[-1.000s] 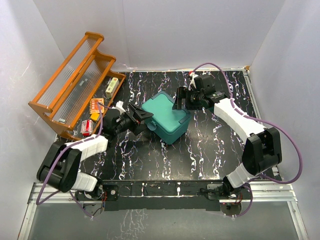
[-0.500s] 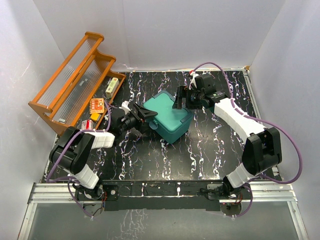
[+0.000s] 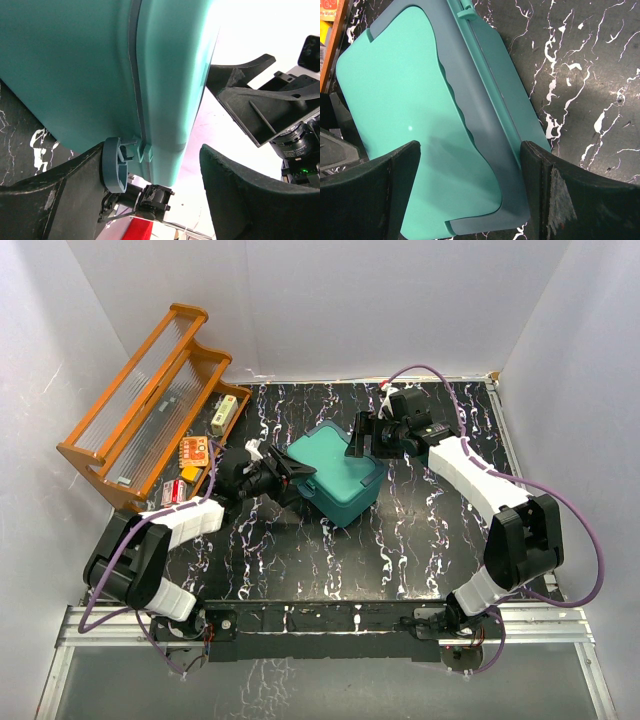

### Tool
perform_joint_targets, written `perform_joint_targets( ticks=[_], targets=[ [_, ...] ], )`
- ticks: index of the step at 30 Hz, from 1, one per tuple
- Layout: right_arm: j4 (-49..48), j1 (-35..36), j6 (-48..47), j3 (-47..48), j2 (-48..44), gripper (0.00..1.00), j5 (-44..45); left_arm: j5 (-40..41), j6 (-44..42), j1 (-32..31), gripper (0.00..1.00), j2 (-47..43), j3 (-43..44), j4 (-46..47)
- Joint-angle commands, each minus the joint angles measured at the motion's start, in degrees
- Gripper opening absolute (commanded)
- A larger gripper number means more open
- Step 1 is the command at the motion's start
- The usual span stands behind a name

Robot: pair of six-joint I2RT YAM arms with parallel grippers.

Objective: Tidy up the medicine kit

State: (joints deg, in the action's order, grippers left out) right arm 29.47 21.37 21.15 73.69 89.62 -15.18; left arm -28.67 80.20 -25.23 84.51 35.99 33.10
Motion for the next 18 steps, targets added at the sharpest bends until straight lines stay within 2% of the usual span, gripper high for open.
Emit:
perform_joint_targets(
  ticks=[1, 9, 18],
  targets=[
    [-3.18, 0.38, 0.94, -0.45, 0.19, 0.78, -0.84, -2.36, -1.55, -0.19, 0.68, -4.06, 3.45, -5.39],
    [-3.74, 0.38, 1.67, -1.17, 0.21, 0.77, -0.82, -1.94, -3.42, -0.17, 0.68, -5.33, 7.74, -19.39],
    [-3.97, 0.42, 1.89, -1.95, -0.09, 0.76, -0.64, -1.99, -3.27, -0.18, 0.67, -5.87, 9.53, -24.47]
  ],
)
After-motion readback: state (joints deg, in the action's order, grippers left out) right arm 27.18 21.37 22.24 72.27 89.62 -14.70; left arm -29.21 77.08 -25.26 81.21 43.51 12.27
